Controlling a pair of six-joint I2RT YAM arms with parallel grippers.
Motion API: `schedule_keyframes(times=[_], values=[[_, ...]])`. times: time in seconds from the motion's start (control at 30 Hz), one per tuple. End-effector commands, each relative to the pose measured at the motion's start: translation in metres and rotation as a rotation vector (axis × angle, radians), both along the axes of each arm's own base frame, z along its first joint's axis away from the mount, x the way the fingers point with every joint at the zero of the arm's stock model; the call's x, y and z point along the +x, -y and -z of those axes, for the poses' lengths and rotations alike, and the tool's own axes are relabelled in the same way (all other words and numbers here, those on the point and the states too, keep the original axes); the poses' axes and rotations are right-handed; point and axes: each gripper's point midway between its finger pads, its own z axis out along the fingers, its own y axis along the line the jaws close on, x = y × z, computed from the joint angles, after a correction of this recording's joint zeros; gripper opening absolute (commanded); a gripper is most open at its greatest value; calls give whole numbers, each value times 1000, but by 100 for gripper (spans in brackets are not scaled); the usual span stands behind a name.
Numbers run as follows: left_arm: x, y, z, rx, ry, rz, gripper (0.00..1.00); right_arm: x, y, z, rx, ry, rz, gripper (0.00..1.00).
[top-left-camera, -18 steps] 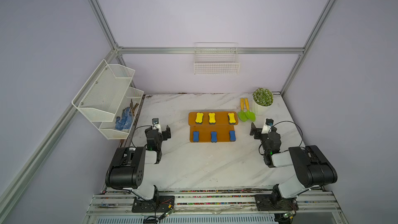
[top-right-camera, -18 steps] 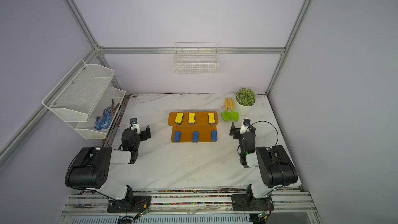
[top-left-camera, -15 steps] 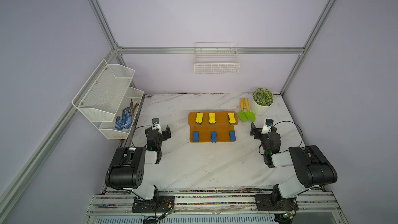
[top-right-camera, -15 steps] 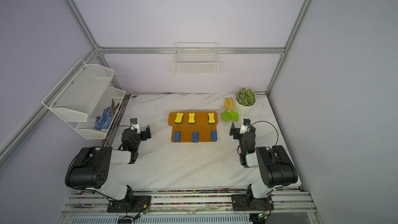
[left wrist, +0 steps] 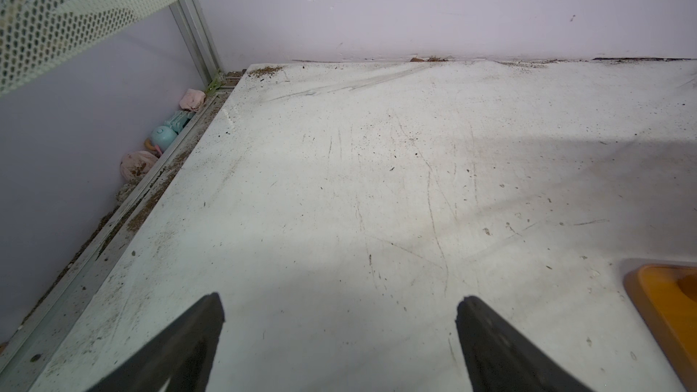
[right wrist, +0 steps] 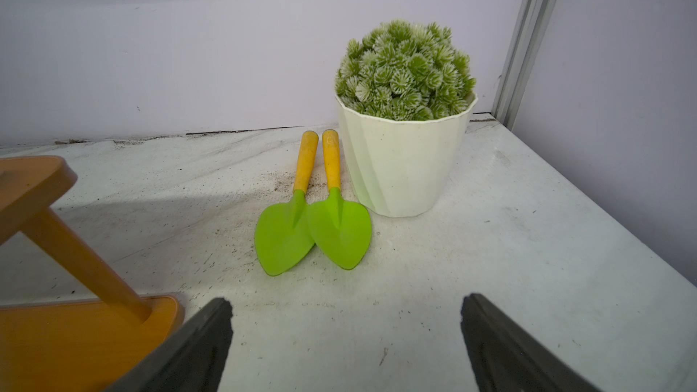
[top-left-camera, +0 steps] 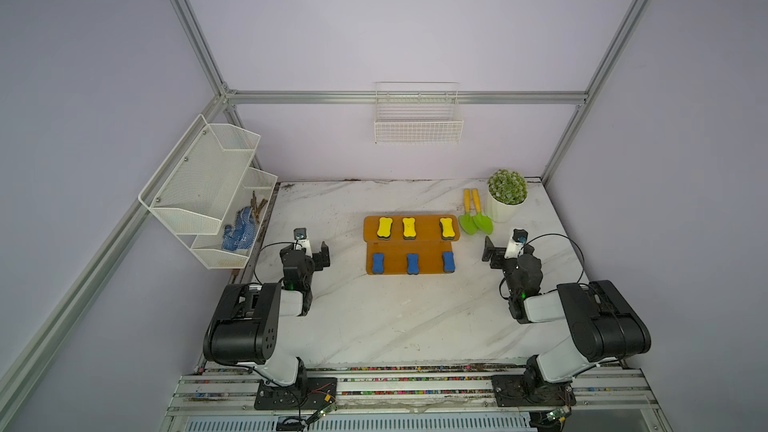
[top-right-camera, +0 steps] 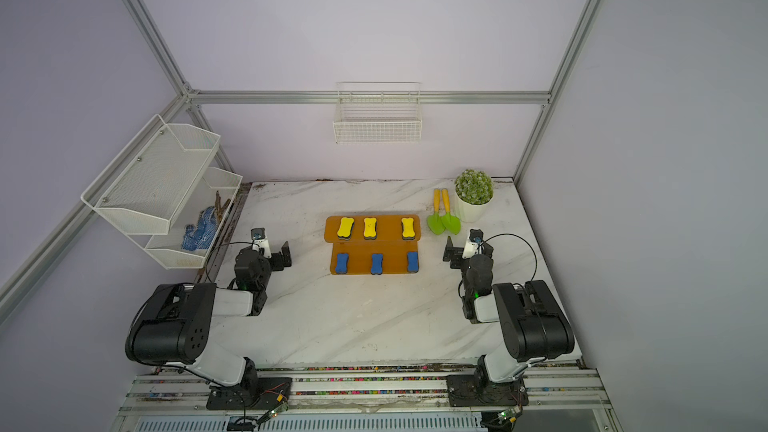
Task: Remove the whiteboard erasers from the shelf
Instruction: Pick up the whiteboard eraser from the shelf.
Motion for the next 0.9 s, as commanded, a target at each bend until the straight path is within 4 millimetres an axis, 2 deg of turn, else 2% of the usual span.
schedule_keyframes(times=[0.0,0.1,0.13,0.17,0.23,0.3,0.37,0.47,0.57,0.67,0.77,0.87], values=[[1,1,-14,10,48,18,100,-1,8,-3,6,15,43,99],[-5,-22,-37,49,48,-173,100,-3,9,-8,-1,31,54,99],[-5,-33,-44,41,9,-251,100,-7,13,-16,-20,47,112,100],[-8,-41,-61,40,-13,-307,100,-7,12,-26,-53,27,154,100],[-6,-43,-84,72,-30,-323,100,1,2,-50,-62,-35,179,100],[-7,-42,-104,54,-53,-341,100,10,-14,-71,32,-91,148,99],[-6,-36,-119,0,-104,-358,100,16,-40,-88,59,-171,99,99],[-2,-20,-132,-84,-173,-331,100,19,-74,-104,113,-288,18,99],[7,5,-138,-134,-223,-254,100,17,-93,-113,198,-409,-43,99],[11,26,-140,-188,-269,-178,100,12,-116,-131,199,-455,-124,92],[9,40,-142,-206,-282,-160,100,7,-131,-135,173,-528,-146,87],[3,48,-140,-218,-311,-195,100,1,-145,-125,188,-610,-159,82]])
